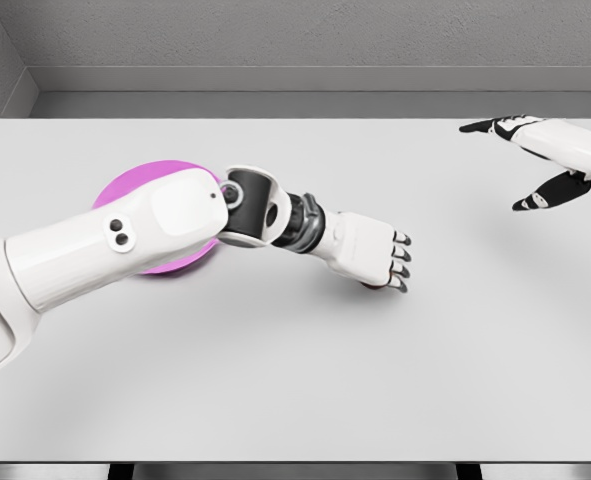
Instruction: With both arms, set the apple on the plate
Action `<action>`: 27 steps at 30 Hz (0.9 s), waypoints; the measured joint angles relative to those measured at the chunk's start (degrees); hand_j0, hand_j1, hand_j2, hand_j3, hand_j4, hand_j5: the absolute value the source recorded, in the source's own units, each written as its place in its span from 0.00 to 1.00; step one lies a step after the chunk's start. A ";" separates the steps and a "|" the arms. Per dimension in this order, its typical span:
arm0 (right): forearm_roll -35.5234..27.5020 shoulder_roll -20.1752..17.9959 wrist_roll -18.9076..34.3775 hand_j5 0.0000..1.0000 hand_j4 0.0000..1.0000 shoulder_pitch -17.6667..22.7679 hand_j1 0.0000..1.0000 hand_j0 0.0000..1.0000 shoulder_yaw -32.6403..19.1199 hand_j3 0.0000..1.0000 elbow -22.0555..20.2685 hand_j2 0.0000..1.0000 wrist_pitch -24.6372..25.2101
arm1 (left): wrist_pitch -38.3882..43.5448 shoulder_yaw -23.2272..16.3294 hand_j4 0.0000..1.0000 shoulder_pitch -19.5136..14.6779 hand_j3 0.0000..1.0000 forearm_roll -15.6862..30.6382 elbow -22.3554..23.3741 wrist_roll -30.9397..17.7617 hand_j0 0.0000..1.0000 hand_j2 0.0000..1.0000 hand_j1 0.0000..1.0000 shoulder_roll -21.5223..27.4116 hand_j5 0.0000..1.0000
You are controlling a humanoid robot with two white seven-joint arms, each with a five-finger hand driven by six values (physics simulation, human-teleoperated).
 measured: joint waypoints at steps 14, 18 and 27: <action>0.00 -0.02 0.00 1.00 1.00 0.00 1.00 1.00 0.00 1.00 0.03 1.00 0.00 | -0.01 -0.43 1.00 0.09 1.00 0.08 3.04 -2.19 1.00 1.00 1.00 -1.85 1.00; -0.01 -0.01 0.00 1.00 1.00 0.00 1.00 1.00 0.00 1.00 0.03 1.00 0.00 | -0.01 -0.65 0.91 0.09 0.91 0.15 3.07 -2.22 0.91 0.91 0.91 -1.89 0.91; 0.00 -0.01 0.00 1.00 1.00 0.00 1.00 1.00 0.00 1.00 0.03 1.00 0.00 | 0.23 -1.27 0.58 0.09 0.58 0.17 3.09 -2.18 0.58 0.58 0.58 -1.64 0.58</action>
